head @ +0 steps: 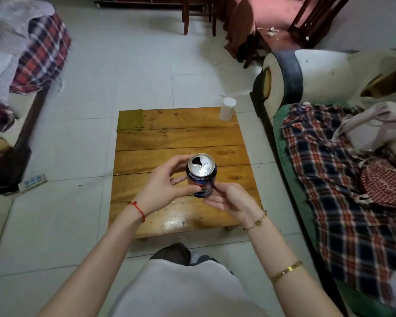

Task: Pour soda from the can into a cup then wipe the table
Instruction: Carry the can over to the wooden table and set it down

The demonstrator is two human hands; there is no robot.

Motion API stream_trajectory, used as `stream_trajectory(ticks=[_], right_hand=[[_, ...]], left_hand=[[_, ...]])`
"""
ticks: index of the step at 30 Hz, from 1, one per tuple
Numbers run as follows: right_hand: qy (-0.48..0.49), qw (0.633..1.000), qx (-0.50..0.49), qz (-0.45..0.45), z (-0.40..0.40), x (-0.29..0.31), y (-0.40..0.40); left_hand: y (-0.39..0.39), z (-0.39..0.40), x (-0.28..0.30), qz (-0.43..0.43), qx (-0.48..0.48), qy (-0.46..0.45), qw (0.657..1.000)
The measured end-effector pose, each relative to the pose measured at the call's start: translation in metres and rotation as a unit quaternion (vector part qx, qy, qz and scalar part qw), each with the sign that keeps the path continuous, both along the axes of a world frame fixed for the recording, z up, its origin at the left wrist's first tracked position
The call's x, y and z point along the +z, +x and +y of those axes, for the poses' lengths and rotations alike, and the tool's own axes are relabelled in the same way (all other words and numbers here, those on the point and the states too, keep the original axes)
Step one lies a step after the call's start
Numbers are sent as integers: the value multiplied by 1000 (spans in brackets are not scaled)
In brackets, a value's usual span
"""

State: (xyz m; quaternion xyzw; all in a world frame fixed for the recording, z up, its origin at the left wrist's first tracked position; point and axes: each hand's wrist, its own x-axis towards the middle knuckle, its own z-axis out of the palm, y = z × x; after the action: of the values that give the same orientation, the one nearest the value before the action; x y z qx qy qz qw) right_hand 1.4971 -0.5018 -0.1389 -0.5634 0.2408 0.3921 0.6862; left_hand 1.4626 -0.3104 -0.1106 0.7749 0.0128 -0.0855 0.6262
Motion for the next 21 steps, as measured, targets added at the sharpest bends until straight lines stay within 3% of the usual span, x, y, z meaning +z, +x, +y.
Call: stream_trajectory(ticks=[8,15,21], right_hand=[[-13,1000,-16,3,17,-19,50],[-15,998,-50,-21,22,-47,94],[-130,984,20,-119,18,-103,130]], left_hand=[[57,19,-14,3,-27,16,1000],[99,8,-48,12,67,-4,998],[129,-16,-95,10,146,2,989]])
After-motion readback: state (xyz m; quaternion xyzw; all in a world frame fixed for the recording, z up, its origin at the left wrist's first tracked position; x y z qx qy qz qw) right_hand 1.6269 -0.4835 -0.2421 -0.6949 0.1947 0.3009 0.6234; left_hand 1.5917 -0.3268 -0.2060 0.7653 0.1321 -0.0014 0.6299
